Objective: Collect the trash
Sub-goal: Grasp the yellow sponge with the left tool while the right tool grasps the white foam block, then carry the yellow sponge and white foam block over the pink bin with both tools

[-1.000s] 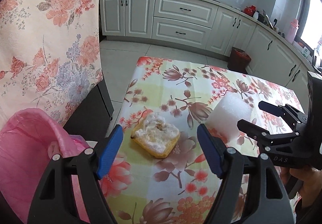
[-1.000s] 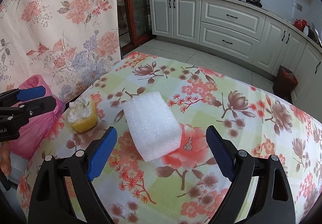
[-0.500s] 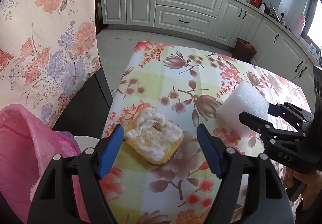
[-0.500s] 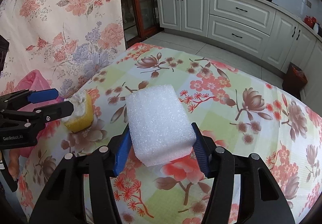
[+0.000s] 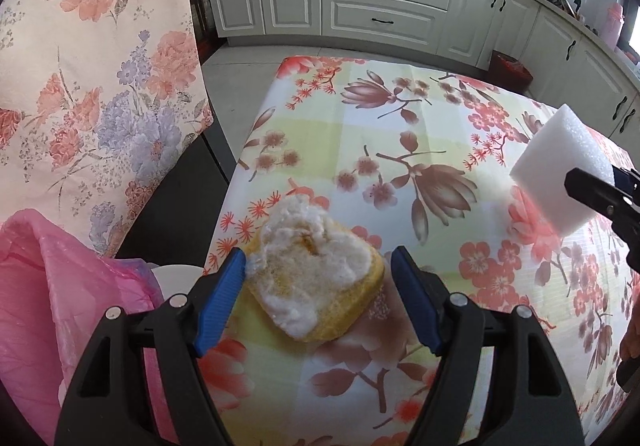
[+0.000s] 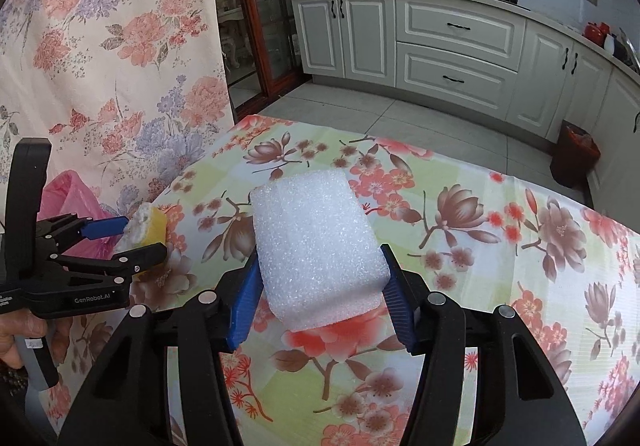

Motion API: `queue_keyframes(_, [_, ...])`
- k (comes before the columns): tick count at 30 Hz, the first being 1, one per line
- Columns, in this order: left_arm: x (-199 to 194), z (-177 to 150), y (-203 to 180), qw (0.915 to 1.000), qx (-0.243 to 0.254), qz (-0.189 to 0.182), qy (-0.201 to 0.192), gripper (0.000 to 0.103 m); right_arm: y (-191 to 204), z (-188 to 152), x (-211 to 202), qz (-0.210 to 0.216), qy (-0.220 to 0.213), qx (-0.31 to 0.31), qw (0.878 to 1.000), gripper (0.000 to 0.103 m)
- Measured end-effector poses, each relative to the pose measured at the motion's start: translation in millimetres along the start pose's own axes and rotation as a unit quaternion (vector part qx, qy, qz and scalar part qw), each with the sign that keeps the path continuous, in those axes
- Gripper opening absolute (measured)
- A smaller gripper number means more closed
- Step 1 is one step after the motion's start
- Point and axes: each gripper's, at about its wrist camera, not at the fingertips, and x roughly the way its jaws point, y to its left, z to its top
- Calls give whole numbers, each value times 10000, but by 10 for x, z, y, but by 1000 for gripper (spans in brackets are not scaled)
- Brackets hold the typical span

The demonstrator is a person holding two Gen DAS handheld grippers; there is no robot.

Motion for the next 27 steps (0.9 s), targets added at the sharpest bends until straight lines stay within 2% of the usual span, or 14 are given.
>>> queue_keyframes(1, [-5,-2,4,10000,2,39,-9,62,-4,-3,-4,2,-5,8,10000,54])
queue_keyframes(11, [-220,-12,1,9996,86,-178,-179,30,32,-112,-44,38,54,69,10000,54])
queue_keyframes(16, [-390,-78,-4,9989,120,-336,-303,24,87,-164,-137,45,32,111,9999,54])
queue_keyframes(27, [-927,-291,86,9958,20,-622,-666,23,305,-184,-453,0,-139,35,9999,54])
